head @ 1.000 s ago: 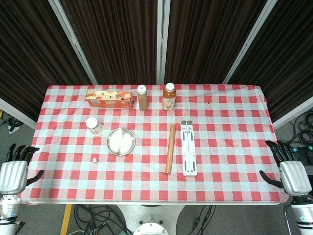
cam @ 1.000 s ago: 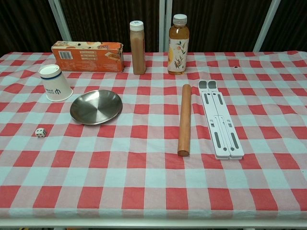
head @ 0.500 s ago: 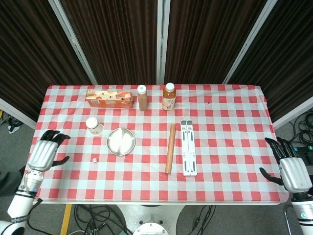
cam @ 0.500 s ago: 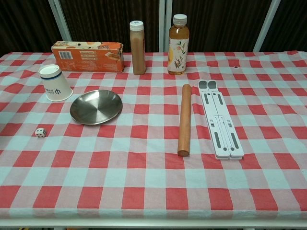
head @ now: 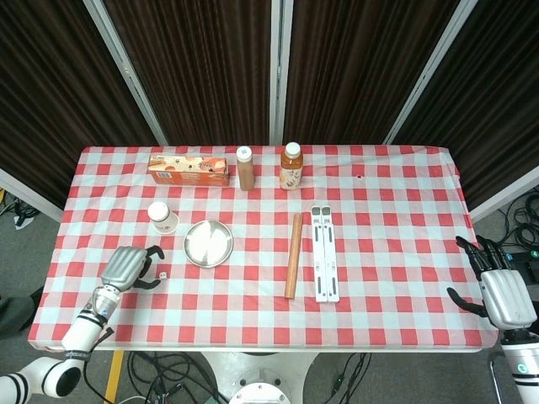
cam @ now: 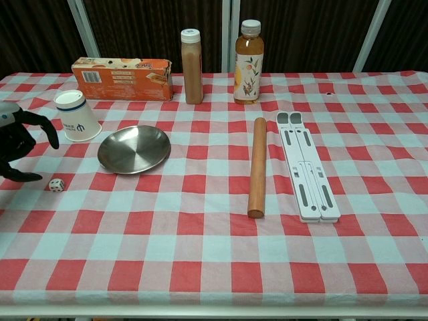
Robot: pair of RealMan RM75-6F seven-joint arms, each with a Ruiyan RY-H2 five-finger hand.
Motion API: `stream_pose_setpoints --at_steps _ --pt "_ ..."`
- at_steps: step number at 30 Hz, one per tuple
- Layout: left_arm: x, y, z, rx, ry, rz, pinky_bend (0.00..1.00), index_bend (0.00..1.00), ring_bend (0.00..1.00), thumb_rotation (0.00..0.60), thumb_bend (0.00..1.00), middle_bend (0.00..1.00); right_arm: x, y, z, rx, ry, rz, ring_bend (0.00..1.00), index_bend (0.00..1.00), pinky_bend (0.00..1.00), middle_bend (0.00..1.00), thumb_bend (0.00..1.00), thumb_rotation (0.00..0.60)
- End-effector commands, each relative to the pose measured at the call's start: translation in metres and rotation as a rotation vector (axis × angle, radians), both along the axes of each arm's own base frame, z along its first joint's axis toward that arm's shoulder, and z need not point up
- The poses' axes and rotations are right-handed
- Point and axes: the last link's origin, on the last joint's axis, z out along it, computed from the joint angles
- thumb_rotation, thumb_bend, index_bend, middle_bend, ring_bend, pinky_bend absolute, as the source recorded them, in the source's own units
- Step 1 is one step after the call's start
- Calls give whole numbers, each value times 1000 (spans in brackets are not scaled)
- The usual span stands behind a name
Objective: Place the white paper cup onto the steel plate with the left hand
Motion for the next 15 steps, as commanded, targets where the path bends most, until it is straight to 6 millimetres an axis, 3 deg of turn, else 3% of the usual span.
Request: stream_pose_setpoints --at_steps 1,15 --pt "0 -2 -8 -14 -22 22 823 418 833 600 181 879 0 -1 -1 2 -1 0 0 42 68 180 151 600" --pt "-9 0 -31 -19 15 106 858 439 889 600 269 937 -4 0 0 3 -7 -11 0 42 68 180 151 600"
